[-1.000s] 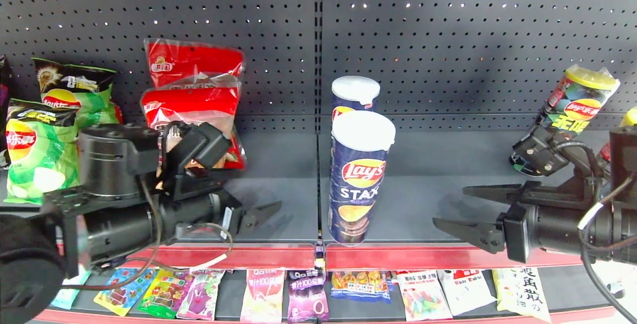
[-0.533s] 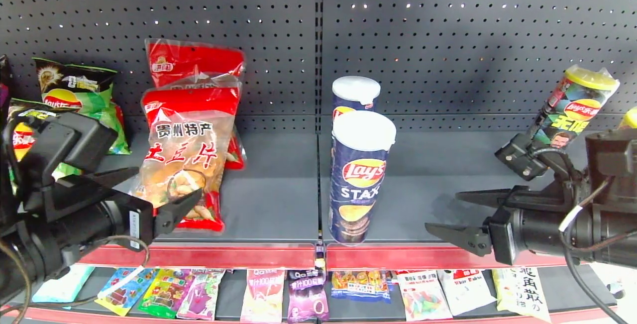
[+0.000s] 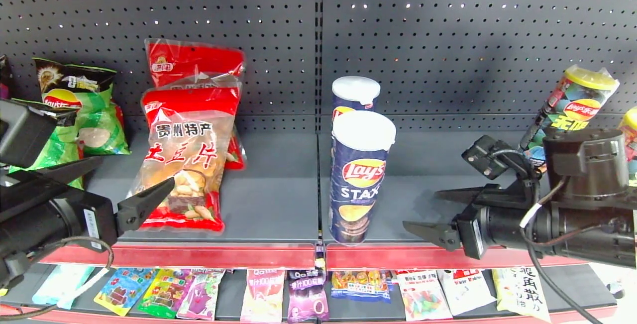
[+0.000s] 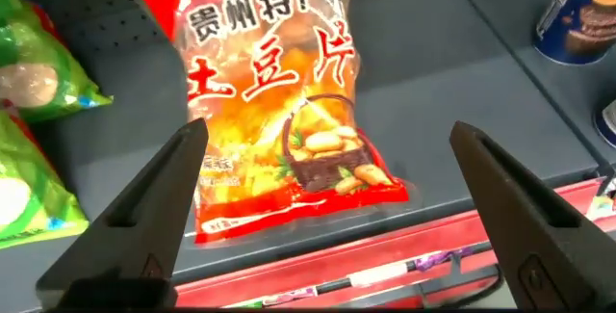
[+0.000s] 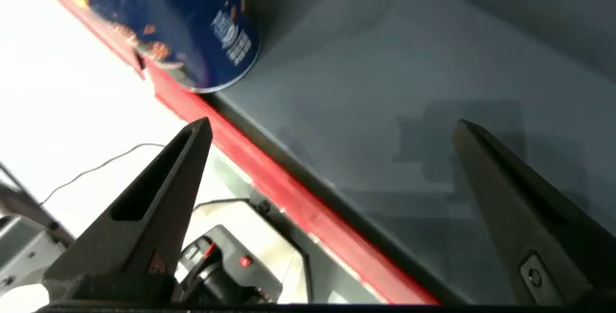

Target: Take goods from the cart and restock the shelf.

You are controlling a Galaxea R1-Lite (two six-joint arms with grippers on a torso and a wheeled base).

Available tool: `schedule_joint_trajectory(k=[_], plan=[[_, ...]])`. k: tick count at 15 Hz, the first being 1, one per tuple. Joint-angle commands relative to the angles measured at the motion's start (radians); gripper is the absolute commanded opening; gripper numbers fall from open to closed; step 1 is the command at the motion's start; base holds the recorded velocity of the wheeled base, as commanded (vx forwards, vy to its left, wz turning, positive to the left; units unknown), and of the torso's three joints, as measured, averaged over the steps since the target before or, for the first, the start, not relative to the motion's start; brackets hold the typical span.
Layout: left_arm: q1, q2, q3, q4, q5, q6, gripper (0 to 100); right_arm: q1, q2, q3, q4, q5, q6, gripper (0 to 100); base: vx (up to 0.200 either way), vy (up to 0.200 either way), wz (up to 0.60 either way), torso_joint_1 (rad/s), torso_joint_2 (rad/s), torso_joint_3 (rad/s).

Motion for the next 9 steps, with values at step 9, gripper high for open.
schedule_joint_trajectory(k=[9], plan=[[-0.001, -0.027, -0.002, 0.002, -0.002, 0.002, 100, 0.035, 0.143, -0.024, -0.061, -0.023, 0.000, 100, 0.000, 0.000, 0.00, 0.000, 0.00, 0.000]])
